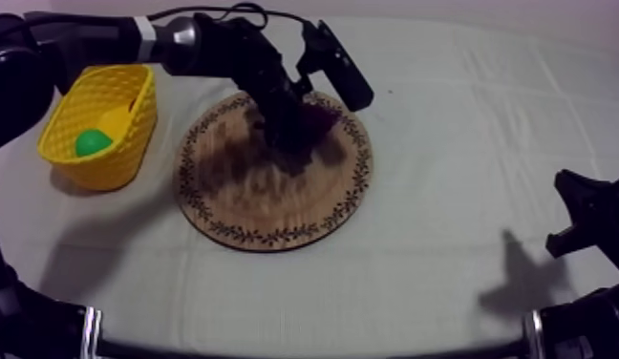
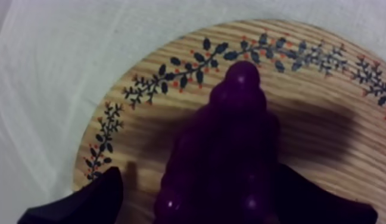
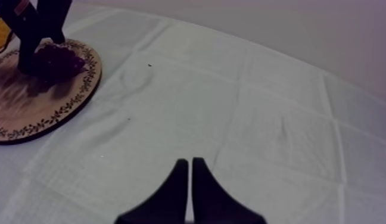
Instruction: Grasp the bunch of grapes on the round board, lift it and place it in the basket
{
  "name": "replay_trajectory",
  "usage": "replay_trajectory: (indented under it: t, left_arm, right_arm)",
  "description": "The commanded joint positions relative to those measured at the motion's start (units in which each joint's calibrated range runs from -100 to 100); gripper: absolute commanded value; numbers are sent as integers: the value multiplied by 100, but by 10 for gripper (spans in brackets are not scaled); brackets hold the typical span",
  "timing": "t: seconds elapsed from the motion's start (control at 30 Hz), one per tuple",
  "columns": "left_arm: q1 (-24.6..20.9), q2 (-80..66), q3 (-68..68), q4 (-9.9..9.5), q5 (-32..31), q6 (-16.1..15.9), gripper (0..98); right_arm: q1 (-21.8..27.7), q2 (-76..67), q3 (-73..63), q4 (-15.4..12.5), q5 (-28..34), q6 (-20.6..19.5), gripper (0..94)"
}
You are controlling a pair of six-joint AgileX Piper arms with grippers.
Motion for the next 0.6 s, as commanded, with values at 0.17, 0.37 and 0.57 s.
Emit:
replay_trajectory:
  t: [0.17,0.37,0.57]
  left_arm:
    - [18,77,-18,4,-100,23,788]
    - [-1,18,83,23,-160,1,546]
    - [-16,-235,248,30,-176,39,366]
  right_arm:
    - [2,-1,-3,1,-3,1,4]
    - [2,-1,-3,1,-3,2,4]
    - [2,-1,-3,1,-3,2,4]
